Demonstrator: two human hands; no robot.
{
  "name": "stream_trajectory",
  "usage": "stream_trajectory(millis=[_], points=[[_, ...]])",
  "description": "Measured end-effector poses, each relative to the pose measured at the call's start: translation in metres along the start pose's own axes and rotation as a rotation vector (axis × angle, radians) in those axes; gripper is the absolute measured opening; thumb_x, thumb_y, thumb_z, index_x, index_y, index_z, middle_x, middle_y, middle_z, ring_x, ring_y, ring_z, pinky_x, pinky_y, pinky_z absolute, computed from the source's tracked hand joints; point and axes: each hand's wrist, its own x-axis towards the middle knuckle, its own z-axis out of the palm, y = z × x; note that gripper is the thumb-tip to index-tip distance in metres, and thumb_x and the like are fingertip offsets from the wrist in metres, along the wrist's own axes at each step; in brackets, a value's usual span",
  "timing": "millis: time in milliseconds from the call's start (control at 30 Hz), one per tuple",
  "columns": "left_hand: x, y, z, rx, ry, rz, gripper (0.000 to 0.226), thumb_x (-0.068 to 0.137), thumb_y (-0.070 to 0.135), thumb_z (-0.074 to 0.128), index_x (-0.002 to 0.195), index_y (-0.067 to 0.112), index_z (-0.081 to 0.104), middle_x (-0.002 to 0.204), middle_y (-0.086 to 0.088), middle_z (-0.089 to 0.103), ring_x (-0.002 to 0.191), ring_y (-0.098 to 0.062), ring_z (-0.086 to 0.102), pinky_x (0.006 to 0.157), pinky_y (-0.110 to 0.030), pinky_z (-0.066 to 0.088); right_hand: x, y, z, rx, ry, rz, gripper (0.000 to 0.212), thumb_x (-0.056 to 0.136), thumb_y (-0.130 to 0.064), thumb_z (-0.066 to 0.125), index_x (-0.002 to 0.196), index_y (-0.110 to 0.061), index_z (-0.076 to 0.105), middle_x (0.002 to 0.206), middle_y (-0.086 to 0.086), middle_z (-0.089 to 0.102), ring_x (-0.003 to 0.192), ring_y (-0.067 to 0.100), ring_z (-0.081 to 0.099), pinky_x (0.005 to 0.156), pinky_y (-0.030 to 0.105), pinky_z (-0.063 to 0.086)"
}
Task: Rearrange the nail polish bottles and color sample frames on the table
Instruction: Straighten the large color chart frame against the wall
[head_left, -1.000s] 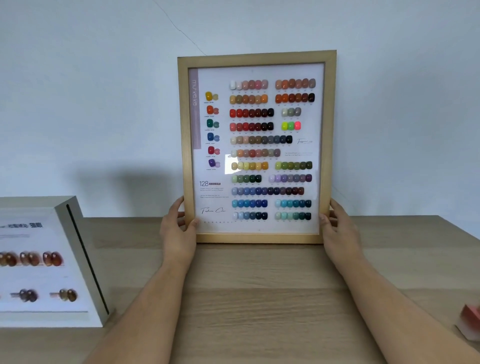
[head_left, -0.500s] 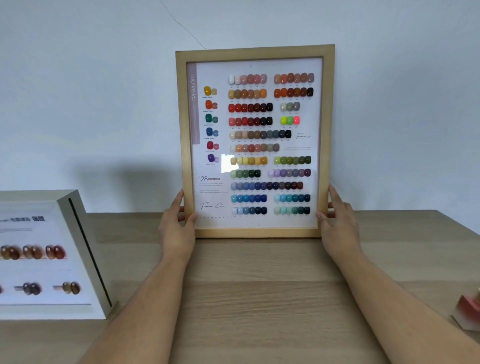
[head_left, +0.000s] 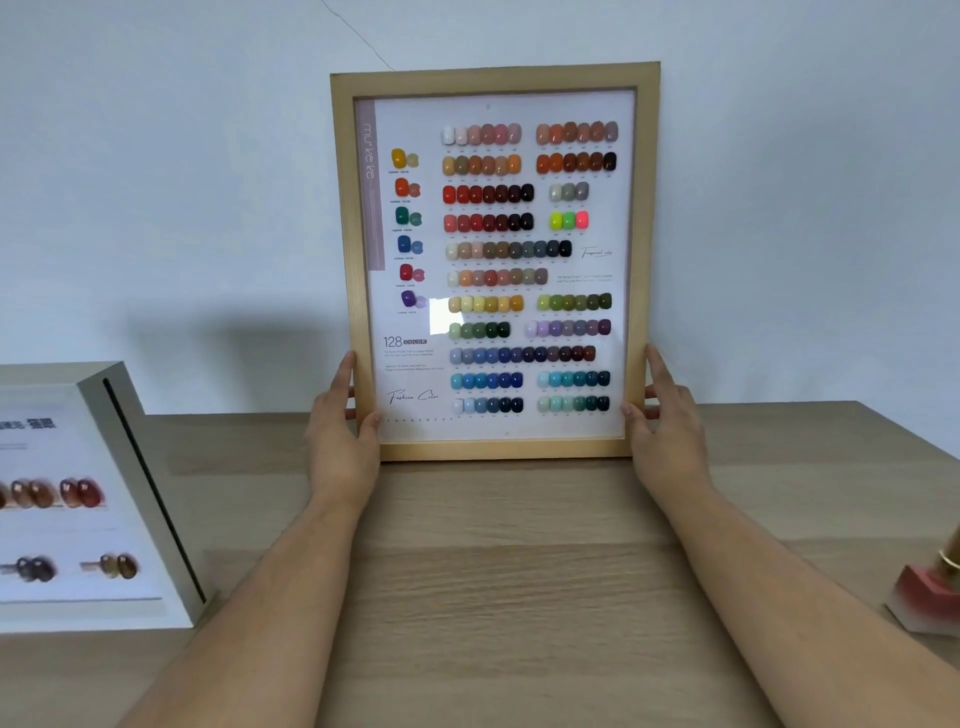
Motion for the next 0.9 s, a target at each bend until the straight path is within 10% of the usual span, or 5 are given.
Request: stream_trajectory(millis=[900], points=[[-0.015,0.006,-0.005,0.059,-0.030,-0.018,0.073,0.086,0.011,0.061,0.139,0.044,0.025,0.126,-0.003,0.044,0.109,-0.012,0.049,0.091,-0.029,0.040,-0.010,0.003,-0.003,-0.064,-0.043,0.092,0.064,0.092,-0.022,0.053,0.143,-0.042,0.020,0.109,0.003,0.051,0.092,0.015,0.049,0.078,0.029,0.040]])
